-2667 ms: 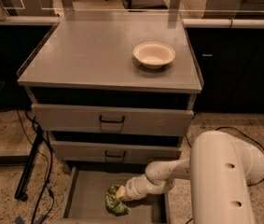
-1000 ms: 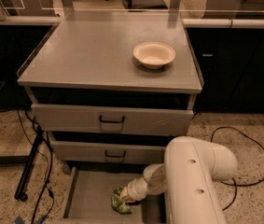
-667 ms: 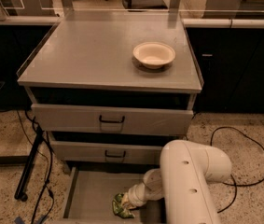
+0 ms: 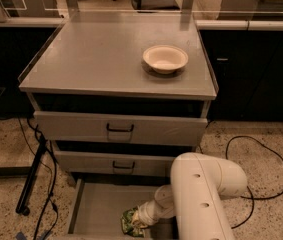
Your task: Place green jalapeno chip bag into bottom drawer
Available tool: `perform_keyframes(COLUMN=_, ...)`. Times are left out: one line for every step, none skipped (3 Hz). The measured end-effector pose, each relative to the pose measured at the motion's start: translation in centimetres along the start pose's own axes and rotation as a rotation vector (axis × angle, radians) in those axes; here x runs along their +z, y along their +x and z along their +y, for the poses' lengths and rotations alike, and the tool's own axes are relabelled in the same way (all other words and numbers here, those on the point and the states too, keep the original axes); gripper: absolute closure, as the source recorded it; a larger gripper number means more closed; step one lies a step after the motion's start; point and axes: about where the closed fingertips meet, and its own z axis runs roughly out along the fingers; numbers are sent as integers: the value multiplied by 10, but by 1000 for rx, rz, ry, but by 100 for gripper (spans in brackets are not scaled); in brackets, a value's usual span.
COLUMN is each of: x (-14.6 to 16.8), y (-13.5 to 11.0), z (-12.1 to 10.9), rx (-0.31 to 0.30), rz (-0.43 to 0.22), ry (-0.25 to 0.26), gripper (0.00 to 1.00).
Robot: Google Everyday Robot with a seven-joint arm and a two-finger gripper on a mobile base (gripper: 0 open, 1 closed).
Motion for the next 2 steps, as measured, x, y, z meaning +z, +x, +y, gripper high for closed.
perform_keyframes(x=0, y=0, z=0, rx=0, rz=0, ry=0, gripper=52)
perform_keyframes(x=0, y=0, z=0, rx=0, rz=0, ry=0, gripper=21)
